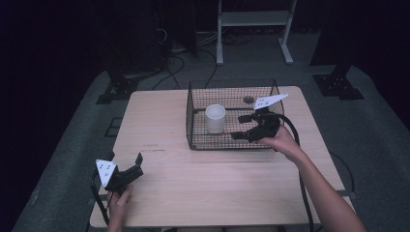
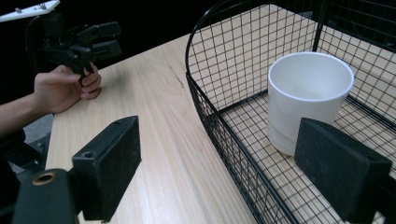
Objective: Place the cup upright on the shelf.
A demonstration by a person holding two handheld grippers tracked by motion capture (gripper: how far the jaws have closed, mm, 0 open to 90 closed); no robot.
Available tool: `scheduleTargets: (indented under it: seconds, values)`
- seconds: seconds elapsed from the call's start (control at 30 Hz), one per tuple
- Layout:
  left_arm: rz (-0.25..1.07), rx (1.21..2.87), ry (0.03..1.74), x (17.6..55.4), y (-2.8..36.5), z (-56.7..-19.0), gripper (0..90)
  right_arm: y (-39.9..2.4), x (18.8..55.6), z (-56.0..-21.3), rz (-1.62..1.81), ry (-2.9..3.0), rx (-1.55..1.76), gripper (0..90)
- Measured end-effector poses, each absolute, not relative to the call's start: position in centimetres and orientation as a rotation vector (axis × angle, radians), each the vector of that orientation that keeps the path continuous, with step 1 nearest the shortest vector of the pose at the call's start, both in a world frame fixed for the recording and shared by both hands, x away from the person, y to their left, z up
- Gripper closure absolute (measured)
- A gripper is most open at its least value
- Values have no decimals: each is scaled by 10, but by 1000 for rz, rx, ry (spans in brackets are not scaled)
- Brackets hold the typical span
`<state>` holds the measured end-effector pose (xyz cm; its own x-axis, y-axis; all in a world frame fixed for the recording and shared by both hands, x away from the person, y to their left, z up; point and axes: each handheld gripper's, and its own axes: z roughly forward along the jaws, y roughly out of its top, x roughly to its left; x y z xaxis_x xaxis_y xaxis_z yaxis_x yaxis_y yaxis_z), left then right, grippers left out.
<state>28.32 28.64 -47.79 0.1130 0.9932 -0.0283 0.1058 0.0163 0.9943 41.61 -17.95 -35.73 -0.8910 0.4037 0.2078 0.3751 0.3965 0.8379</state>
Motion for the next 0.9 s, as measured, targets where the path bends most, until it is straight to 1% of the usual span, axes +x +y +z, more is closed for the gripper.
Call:
scheduleTargets:
  seconds: [0.3,0.9]
  values:
    - [1059,1321,1210,283,286,-478,0,-192,409,-365,1556,2590,750,138]
    - [1061,1324,1211,283,286,-478,0,-206,384,-373,1563,2577,725,138]
